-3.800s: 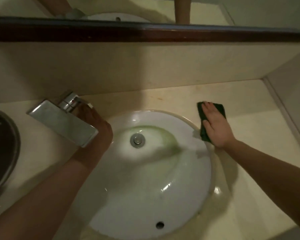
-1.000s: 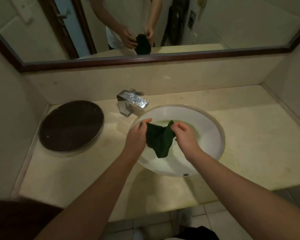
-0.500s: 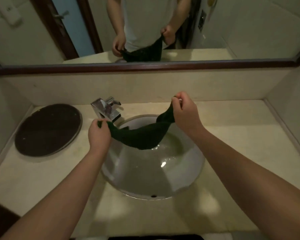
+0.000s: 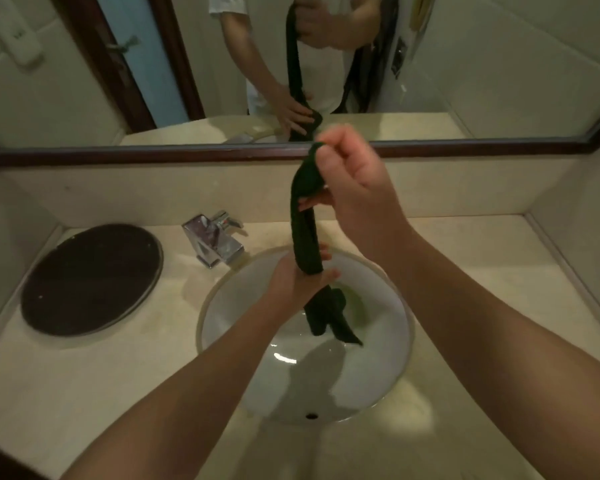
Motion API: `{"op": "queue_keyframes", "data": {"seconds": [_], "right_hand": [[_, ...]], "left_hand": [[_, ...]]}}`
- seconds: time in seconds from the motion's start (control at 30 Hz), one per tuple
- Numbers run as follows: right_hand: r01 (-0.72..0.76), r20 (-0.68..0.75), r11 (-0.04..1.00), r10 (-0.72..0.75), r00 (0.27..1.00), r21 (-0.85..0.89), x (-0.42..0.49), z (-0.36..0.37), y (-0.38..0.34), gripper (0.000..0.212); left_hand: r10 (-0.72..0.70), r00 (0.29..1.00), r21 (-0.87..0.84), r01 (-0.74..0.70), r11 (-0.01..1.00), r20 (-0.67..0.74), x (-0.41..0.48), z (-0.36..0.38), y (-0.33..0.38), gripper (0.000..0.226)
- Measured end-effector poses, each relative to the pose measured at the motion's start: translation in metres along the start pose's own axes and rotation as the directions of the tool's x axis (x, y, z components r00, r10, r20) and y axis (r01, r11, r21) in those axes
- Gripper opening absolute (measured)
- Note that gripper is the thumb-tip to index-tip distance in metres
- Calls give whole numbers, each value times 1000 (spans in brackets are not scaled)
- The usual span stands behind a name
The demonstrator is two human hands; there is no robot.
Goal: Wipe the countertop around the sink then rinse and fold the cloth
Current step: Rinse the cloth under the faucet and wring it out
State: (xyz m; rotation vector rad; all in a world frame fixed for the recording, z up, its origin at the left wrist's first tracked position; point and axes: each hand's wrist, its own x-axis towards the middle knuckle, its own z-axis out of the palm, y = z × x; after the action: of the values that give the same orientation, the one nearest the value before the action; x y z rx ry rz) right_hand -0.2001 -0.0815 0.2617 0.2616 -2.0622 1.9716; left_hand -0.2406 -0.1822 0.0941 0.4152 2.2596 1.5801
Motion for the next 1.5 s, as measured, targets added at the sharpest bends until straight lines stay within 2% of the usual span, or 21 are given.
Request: {"op": "queue_keyframes", "data": {"seconds": [0.1,0.17,0.27,0.3,0.37,0.4,0.47,0.5,0.57,0.63,0.7,0.77,0.9,0.97,1.03,1.13,1.2,1.27,1.37,1.43,1.5], "right_hand": [[-12,-243,933,106,964,359,-3,-16,-4,15],[-11,-407,860,252,878,510,-12,-28,13,17],[-175,-584,789,565,583,589,-33,-37,68,19],[-350,-602,769,637,482,534,-42,-37,92,21],[-764,-502,590,759,413,263,-63,-26,134,19],[-885,-388,450,842,376,118,-73,-17,151,15],[-957,-193,251,941,276,-147,-86,4,175,30],[-930,-175,249,937,301,-270,-85,13,184,39],[-843,-244,363,844,478,-397,-65,27,195,43],[-775,-260,495,749,610,-391,-30,42,195,35],[-708,-217,607,684,696,-360,11,56,193,21],[-620,-198,672,598,777,-405,52,71,198,19],[-435,-101,612,502,859,-661,109,97,213,37],[-292,-36,530,440,897,-796,120,101,223,33],[-157,29,467,367,930,-870,124,99,229,29],[-122,30,467,305,952,-876,128,95,237,30],[-130,10,489,273,962,-863,127,94,244,24],[-168,-29,526,262,965,-834,124,94,249,20],[-289,-125,645,288,949,-707,116,93,251,23],[-515,-315,698,408,857,-497,96,91,261,29],[-758,-444,609,627,640,-233,64,88,275,43]], "left_hand": [[-217,976,-63,217,974,19,2,2,-23,31],[-345,936,-364,346,864,71,-3,-5,-37,43],[-399,900,-776,375,507,174,-9,-27,-48,71],[-413,888,-845,372,384,203,-10,-34,-52,75],[-441,874,-912,334,237,206,-14,-48,-58,66],[-446,874,-932,305,196,192,-15,-52,-59,61],[-460,870,-953,267,142,176,-18,-61,-62,52],[-477,863,-960,250,124,163,-18,-65,-65,41],[-518,842,-967,234,100,150,-15,-75,-76,22],[-567,809,-963,252,93,157,-10,-83,-87,19],[-602,778,-955,283,84,178,-3,-88,-98,15],[-647,738,-947,311,76,190,7,-92,-105,15],[-664,707,-919,387,74,243,28,-96,-112,27],[-643,713,-912,407,51,282,35,-96,-113,24],[-639,712,-910,412,42,293,43,-97,-112,35],[-638,697,-903,431,7,328,54,-95,-118,53],[-651,682,-902,431,-10,333,60,-93,-121,43],[-641,696,-904,428,6,325,62,-90,-119,46],[-664,696,-912,408,52,273,64,-86,-116,28],[-674,696,-900,423,108,246,66,-82,-114,33],[-680,694,-907,409,101,237,67,-79,-112,37]]}}
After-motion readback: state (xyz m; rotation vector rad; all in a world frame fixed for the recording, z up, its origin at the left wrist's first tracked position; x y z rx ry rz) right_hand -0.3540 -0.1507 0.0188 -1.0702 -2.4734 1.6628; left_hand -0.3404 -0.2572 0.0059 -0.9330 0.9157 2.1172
